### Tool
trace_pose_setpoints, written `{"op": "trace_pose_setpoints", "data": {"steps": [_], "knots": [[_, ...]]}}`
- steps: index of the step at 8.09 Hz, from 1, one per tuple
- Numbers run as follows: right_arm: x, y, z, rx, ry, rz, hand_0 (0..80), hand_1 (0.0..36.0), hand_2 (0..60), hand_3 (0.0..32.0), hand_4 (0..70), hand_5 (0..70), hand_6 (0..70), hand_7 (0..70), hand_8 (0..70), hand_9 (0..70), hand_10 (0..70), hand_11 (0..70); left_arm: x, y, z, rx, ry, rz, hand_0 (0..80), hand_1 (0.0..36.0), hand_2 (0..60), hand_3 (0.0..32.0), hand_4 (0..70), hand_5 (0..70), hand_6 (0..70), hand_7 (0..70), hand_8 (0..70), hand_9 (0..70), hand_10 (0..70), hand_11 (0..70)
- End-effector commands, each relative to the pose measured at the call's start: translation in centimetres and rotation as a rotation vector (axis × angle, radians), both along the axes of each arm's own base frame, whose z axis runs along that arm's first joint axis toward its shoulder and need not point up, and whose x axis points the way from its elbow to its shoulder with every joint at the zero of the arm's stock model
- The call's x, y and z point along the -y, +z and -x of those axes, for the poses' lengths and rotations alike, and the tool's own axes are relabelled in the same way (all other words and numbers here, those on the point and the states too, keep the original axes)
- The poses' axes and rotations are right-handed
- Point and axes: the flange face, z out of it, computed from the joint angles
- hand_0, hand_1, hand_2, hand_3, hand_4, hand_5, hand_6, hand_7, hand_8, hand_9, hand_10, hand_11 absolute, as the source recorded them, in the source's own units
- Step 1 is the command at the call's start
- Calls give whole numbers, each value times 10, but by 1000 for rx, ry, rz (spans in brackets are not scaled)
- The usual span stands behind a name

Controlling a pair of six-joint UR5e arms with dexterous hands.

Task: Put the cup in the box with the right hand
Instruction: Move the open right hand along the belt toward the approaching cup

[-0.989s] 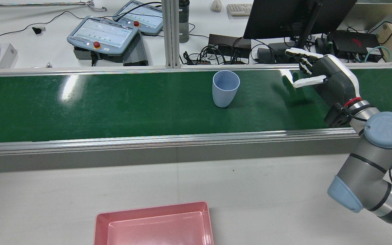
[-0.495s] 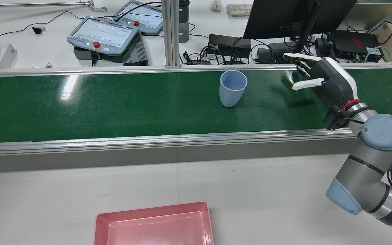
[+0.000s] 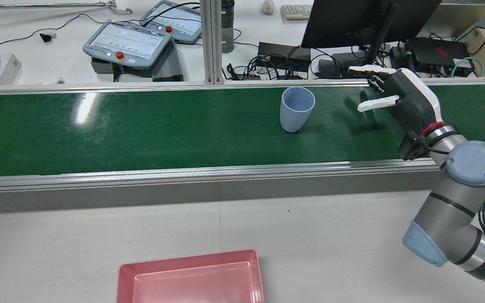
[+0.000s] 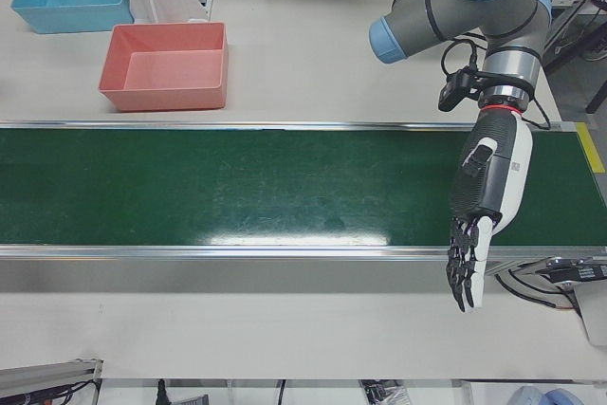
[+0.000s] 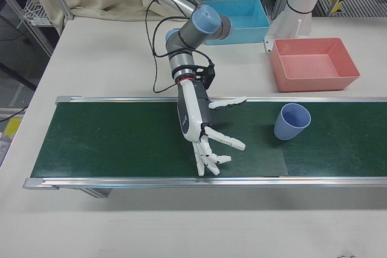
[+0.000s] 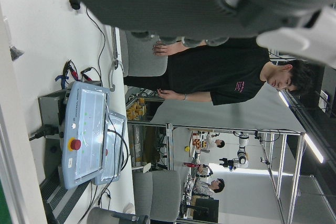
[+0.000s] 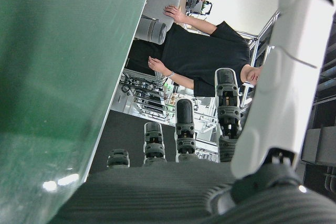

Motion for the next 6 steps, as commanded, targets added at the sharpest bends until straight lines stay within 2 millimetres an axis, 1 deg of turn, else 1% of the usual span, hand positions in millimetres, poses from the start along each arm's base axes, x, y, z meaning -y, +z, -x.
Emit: {"op": "trace_pose_setpoints", "data": {"steps": [1, 2, 3, 4, 5, 6], "knots": [[0, -6, 0, -121, 19, -33, 596, 98, 0, 0, 285, 53, 101, 418, 64, 165, 15, 39, 0, 0, 0, 0, 0, 0, 0, 0, 0, 0, 0, 0, 0, 0, 0, 0, 0, 0], [-2, -5, 3, -124, 15, -34, 582, 91, 0, 0, 272, 51, 98, 402, 60, 158, 12, 34, 0, 0, 0, 0, 0, 0, 0, 0, 0, 0, 0, 0, 0, 0, 0, 0, 0, 0], [-4, -6, 9, -120, 24, -32, 577, 101, 0, 0, 256, 51, 96, 395, 61, 159, 15, 38, 0, 0, 0, 0, 0, -1, 0, 0, 0, 0, 0, 0, 0, 0, 0, 0, 0, 0], [-6, -6, 14, -119, 18, -33, 587, 91, 0, 0, 273, 53, 97, 394, 65, 162, 18, 42, 0, 0, 0, 0, 0, 2, 0, 0, 0, 0, 0, 0, 0, 0, 0, 0, 0, 0], [-8, -6, 17, -121, 12, -33, 584, 94, 0, 0, 273, 53, 97, 392, 64, 161, 18, 42, 0, 0, 0, 0, 0, 0, 0, 0, 0, 0, 0, 0, 0, 0, 0, 0, 0, 0], [-13, -6, 28, -117, 10, -32, 587, 92, 0, 0, 275, 53, 97, 391, 64, 161, 18, 42, 0, 0, 0, 0, 0, 0, 0, 0, 0, 0, 0, 0, 0, 0, 0, 0, 0, 0]]}}
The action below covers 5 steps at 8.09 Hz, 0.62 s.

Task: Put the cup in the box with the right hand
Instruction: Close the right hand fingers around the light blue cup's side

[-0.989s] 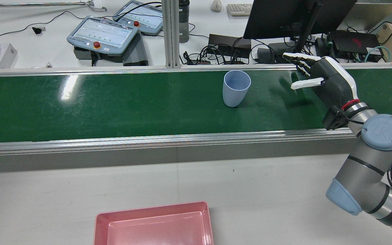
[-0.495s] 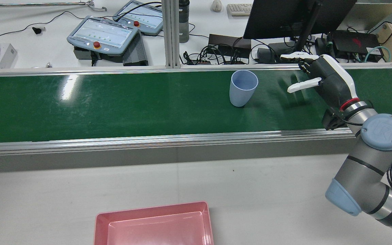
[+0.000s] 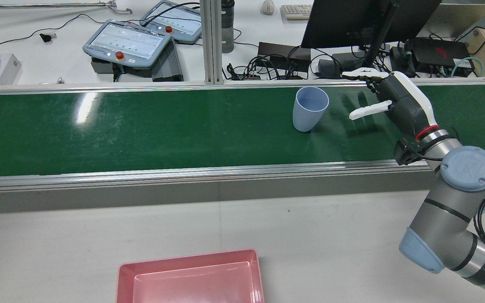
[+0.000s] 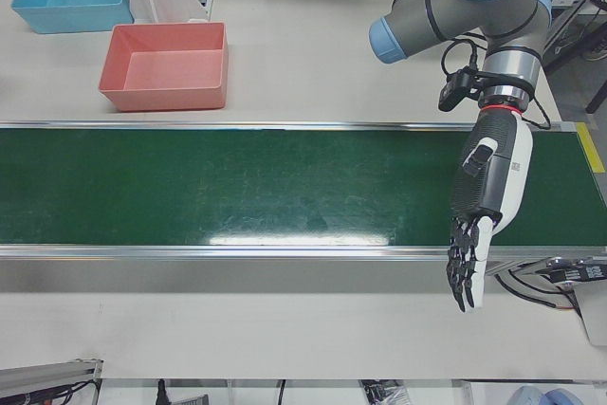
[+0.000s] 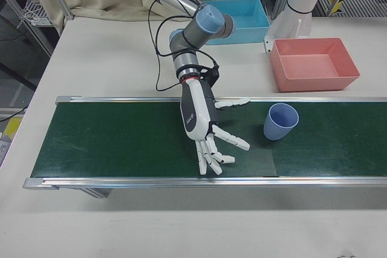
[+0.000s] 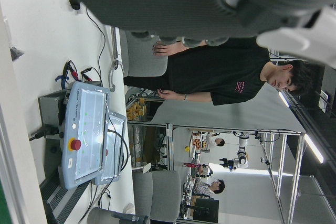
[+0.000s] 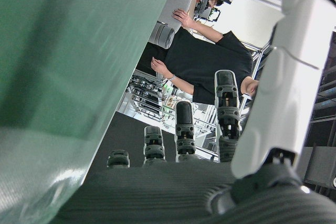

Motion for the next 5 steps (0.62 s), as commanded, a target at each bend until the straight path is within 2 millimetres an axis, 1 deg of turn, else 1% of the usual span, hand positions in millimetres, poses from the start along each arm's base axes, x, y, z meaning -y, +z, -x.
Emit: {"op": "trace_pose_setpoints", "data": {"steps": [1, 2, 3, 4, 5], "knots": [[-10, 1, 20, -1, -8, 3, 587, 93, 0, 0, 272, 54, 96, 387, 64, 161, 18, 43, 0, 0, 0, 0, 0, 0, 0, 0, 0, 0, 0, 0, 0, 0, 0, 0, 0, 0], [-9, -2, 21, 2, -7, -2, 593, 87, 0, 0, 279, 54, 96, 383, 63, 160, 19, 45, 0, 0, 0, 0, 0, 0, 0, 0, 0, 0, 0, 0, 0, 0, 0, 0, 0, 0], [-6, -9, 24, 4, -8, -13, 586, 97, 0, 0, 260, 54, 93, 372, 62, 157, 18, 44, 0, 0, 0, 0, 0, 0, 0, 0, 0, 0, 0, 0, 0, 0, 0, 0, 0, 0], [-4, -15, 28, 3, -8, -22, 589, 96, 0, 0, 258, 55, 93, 368, 61, 154, 18, 43, 0, 0, 0, 0, 0, 0, 0, 0, 0, 0, 0, 0, 0, 0, 0, 0, 0, 0], [-5, -19, 32, 1, -14, -27, 584, 108, 0, 0, 241, 55, 92, 364, 59, 151, 16, 40, 0, 0, -1, 0, 1, 0, 0, 0, 0, 0, 0, 0, 0, 0, 0, 0, 0, 0]]}}
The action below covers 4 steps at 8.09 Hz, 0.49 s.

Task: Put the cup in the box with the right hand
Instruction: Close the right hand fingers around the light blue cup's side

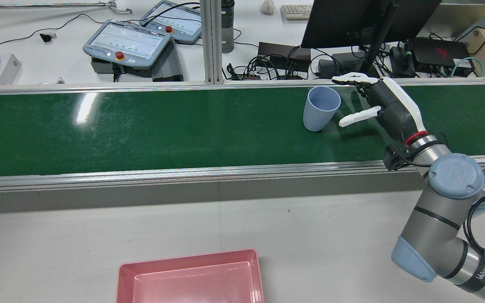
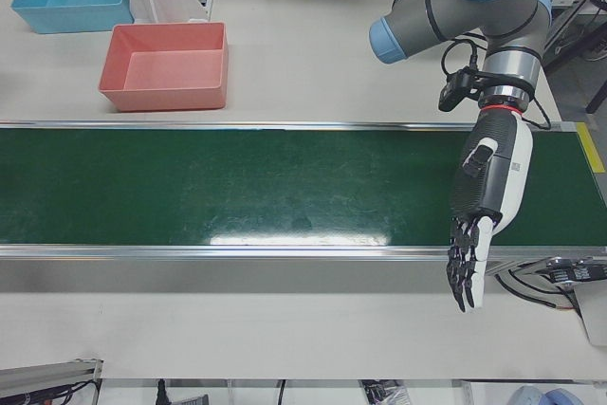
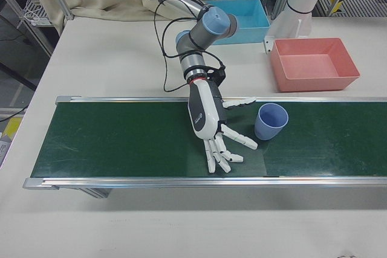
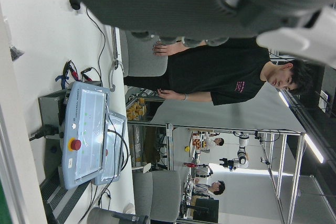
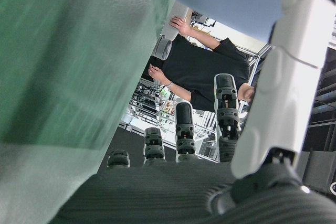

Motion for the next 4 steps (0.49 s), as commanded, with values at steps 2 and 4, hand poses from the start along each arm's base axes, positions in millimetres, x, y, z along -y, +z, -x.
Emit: {"op": "trace_pose_setpoints", "data": {"steps": [2, 4], "knots": [[-1, -9, 13, -5, -16, -14, 603, 86, 0, 0, 275, 54, 92, 364, 57, 148, 13, 37, 0, -1, 0, 0, 0, -2, 0, 0, 0, 0, 0, 0, 0, 0, 0, 0, 0, 0], [-3, -9, 17, -10, -21, -16, 603, 89, 0, 0, 272, 55, 92, 364, 57, 148, 14, 38, 0, -1, -1, 0, 1, -2, 0, 0, 0, 0, 0, 0, 0, 0, 0, 0, 0, 0]]}}
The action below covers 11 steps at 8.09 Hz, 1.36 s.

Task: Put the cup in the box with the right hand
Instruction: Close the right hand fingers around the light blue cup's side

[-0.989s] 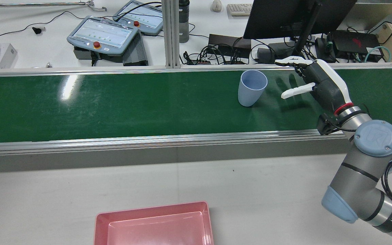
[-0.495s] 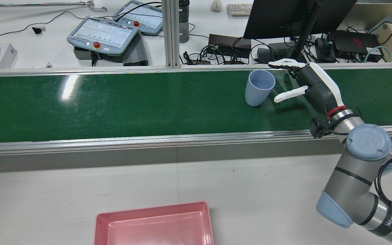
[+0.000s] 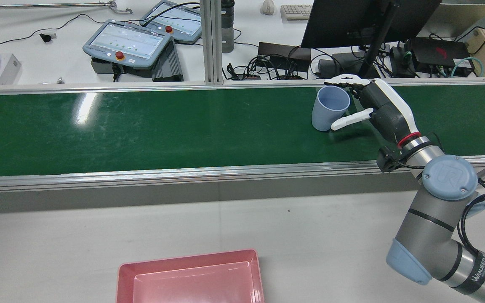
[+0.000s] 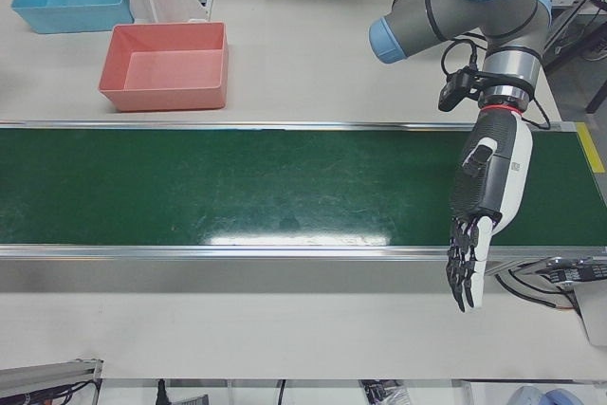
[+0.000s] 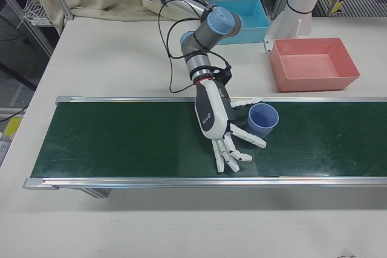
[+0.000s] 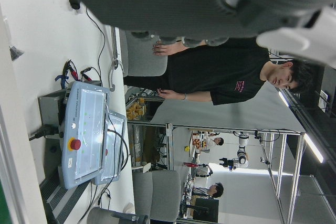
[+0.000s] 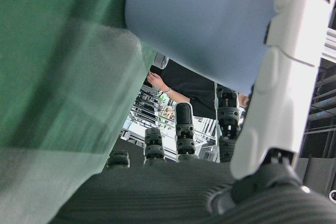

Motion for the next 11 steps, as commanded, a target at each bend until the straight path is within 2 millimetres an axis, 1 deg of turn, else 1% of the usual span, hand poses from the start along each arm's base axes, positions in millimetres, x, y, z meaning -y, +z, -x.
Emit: {"op": "trace_pose_setpoints", "data": {"steps": [1, 2, 3, 4, 5, 6, 7, 8, 9, 10, 11], "knots": [[-2, -1, 4, -4, -6, -2, 598, 97, 0, 0, 262, 55, 92, 364, 57, 148, 13, 37, 0, 0, 0, 0, 0, 1, 0, 0, 0, 0, 0, 0, 0, 0, 0, 0, 0, 0], [-2, -1, 4, -4, -8, -2, 601, 95, 0, 0, 267, 55, 92, 364, 57, 147, 13, 37, 0, 0, -1, 0, 1, 1, 0, 0, 0, 0, 0, 0, 0, 0, 0, 0, 0, 0], [-3, 0, 6, -5, -11, -1, 599, 104, 0, 0, 255, 56, 91, 361, 56, 145, 12, 36, 0, 0, -1, 0, 1, 1, 0, 0, 0, 0, 0, 0, 0, 0, 0, 0, 0, 0], [-3, 1, 6, -6, -11, 0, 588, 125, 0, 0, 229, 56, 91, 357, 55, 143, 11, 34, 0, 0, 0, 0, 0, -1, 0, 0, 0, 0, 0, 0, 0, 0, 0, 0, 0, 0], [-3, 1, 7, -6, -13, 0, 606, 107, 0, 0, 254, 57, 90, 355, 54, 142, 10, 34, 0, 0, 0, 0, 0, -1, 0, 0, 0, 0, 0, 0, 0, 0, 0, 0, 0, 0], [-3, 1, 7, -5, -13, -1, 615, 104, 0, 0, 262, 58, 90, 353, 54, 141, 10, 34, 0, 0, -1, 0, 1, 1, 0, 0, 0, 0, 0, 0, 0, 0, 0, 0, 0, 0], [-3, 0, 8, -3, -14, -1, 633, 112, 0, 0, 266, 62, 92, 358, 54, 141, 11, 36, 0, 0, 0, 0, 0, 1, 0, 0, 0, 0, 0, 0, 0, 0, 0, 0, 0, 0], [-3, 1, 8, -1, -13, -1, 642, 131, 0, 0, 263, 66, 96, 378, 58, 148, 14, 42, 0, 1, 0, 0, 0, 2, 0, 0, 0, 0, 0, 0, 0, 0, 0, 0, 0, 0], [-3, 0, 7, 4, -11, 0, 643, 232, 154, 0, 246, 82, 108, 413, 74, 173, 27, 66, 0, 0, 0, 0, 0, 1, 0, 0, 0, 0, 0, 0, 0, 0, 0, 0, 0, 0], [-3, 0, 6, 7, -8, 1, 616, 360, 600, 0, 274, 119, 132, 467, 126, 245, 58, 119, 0, 0, 0, 0, 0, 1, 0, 0, 0, 0, 0, 0, 0, 0, 0, 0, 0, 0], [-3, -1, 7, 9, -10, -1, 640, 360, 600, 0, 302, 143, 157, 549, 184, 333, 85, 164, 0, 0, 0, 0, 0, -1, 0, 0, 0, 0, 0, 0, 0, 0, 0, 0, 0, 0]]}}
